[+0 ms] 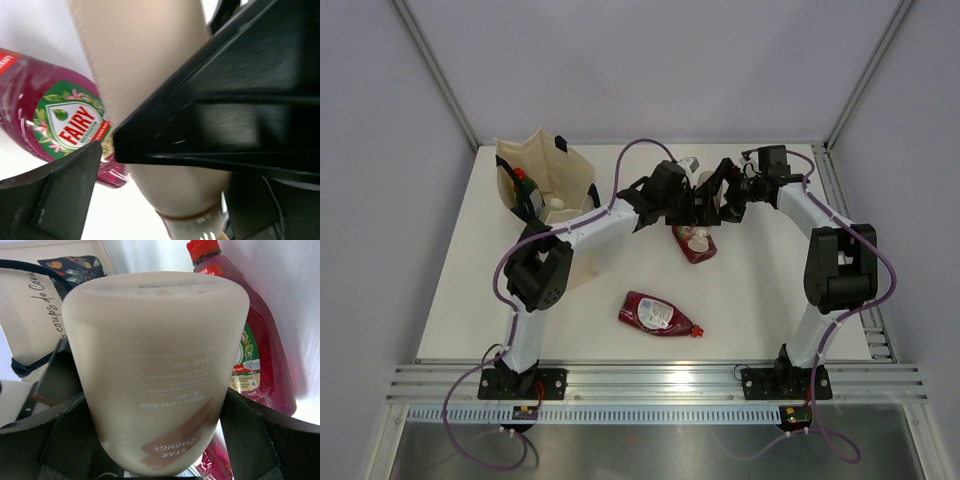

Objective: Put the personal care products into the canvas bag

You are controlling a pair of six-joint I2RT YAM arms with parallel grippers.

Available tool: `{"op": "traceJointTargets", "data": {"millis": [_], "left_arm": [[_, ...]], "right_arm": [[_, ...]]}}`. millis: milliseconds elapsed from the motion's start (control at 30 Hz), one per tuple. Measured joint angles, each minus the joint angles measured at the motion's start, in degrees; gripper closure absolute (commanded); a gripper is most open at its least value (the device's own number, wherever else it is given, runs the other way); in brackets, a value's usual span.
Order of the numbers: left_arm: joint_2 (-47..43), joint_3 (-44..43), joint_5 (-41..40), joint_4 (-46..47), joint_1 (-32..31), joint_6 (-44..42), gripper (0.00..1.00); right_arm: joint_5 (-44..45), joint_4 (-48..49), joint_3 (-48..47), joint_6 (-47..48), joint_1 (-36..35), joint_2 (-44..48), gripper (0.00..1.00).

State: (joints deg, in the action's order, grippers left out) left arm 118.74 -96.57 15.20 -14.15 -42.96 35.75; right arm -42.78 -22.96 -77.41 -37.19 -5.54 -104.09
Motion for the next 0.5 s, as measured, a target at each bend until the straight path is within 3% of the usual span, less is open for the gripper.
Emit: {"op": "traceJointTargets", "data": {"millis": [133, 167, 267, 333, 400, 467, 500], "left_arm": [[-1.42, 3.02, -1.33, 2.89, -0.39, 0.28, 0.51], [-2.21, 3.87, -2.08, 3.41, -0.72, 0.46, 0.70], [-4.46, 6.21, -4.98, 3.85, -1.11, -0.81, 0.96], [-5.44, 7.04, -6.14, 4.15, -1.14, -1.81, 1.00], [-6.19, 7.85, -6.84, 4.63, -1.11, -3.34, 1.00], [-7.19, 9.29, -6.86, 5.49, -1.09, -5.35, 1.00], [-7.96, 10.32, -6.51, 6.14, -1.05, -6.47, 1.00]], "right_arm": [[0.11, 1.27, 0.00, -0.66, -0.79, 0.00, 1.00], [0.13, 1.53, 0.00, -0.63, -1.11, 0.00, 1.00], [-1.18, 2.23, 0.00, -1.66, -1.66, 0.00, 1.00], [-2.29, 3.96, 0.50, -2.97, -1.81, 0.00, 0.95], [-3.74, 6.36, 1.42, -4.63, -1.84, 0.00, 0.63], [-5.31, 7.78, 2.14, -5.27, -1.84, 0.00, 0.39], [-6.27, 7.76, 2.14, -5.07, -1.84, 0.00, 0.20]]}}
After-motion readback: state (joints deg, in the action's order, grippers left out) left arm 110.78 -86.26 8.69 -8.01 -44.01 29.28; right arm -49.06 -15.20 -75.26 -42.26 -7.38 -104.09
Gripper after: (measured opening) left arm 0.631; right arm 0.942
